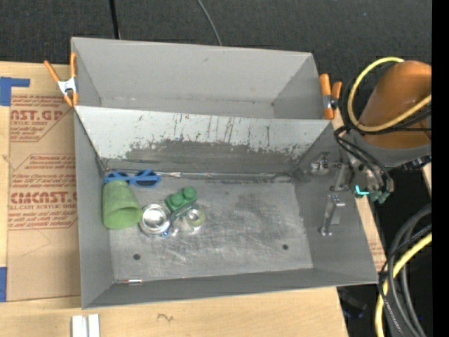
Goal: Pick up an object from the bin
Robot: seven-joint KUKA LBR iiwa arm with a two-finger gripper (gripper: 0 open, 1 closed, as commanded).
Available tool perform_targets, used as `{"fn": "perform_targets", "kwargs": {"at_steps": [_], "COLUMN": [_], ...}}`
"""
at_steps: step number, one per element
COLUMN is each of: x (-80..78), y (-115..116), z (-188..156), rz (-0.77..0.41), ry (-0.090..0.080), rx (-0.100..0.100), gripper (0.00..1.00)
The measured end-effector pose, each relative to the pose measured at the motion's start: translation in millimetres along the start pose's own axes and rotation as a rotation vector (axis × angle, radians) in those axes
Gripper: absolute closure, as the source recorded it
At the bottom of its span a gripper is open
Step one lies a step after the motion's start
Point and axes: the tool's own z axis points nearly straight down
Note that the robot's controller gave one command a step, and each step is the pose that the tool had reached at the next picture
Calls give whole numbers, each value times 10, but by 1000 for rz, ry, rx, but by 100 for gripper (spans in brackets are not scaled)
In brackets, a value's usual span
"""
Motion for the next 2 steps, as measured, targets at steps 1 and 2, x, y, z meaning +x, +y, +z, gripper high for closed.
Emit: {"fn": "perform_targets", "kwargs": {"at_steps": [1,2], "x": [-156,-307], "y": [907,1852], "z": [141,82], "rz": [-22,-62], "ry": [-6,-10], "rx": [-4,-4], "gripper": [0,0]}}
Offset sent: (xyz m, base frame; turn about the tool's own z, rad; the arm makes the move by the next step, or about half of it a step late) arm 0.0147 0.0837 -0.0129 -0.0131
